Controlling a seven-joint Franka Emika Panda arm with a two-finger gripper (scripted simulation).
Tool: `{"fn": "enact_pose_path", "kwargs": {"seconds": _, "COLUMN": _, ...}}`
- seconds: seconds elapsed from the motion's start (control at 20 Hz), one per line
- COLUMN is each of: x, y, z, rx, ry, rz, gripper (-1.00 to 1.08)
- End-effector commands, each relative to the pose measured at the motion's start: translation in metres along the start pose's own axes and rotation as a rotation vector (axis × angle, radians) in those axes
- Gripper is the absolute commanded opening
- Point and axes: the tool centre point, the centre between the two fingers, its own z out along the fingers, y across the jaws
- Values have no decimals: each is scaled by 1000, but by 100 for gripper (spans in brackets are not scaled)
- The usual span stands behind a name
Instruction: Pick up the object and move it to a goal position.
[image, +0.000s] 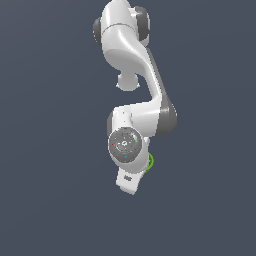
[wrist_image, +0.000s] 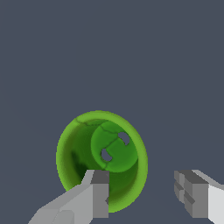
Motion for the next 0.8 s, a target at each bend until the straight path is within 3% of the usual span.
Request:
{"fn": "enact_pose_path", "kwargs": {"seconds": 0.0, "x": 0, "y": 3, "z": 1, "rx": 13, "ry": 9, "rz": -48, "gripper": 28}}
{"fn": "enact_pose_path", "kwargs": {"seconds": 0.75, "x": -1, "y": 8, "z": 5, "rx": 38, "ry": 30, "rz": -147, "gripper": 28}}
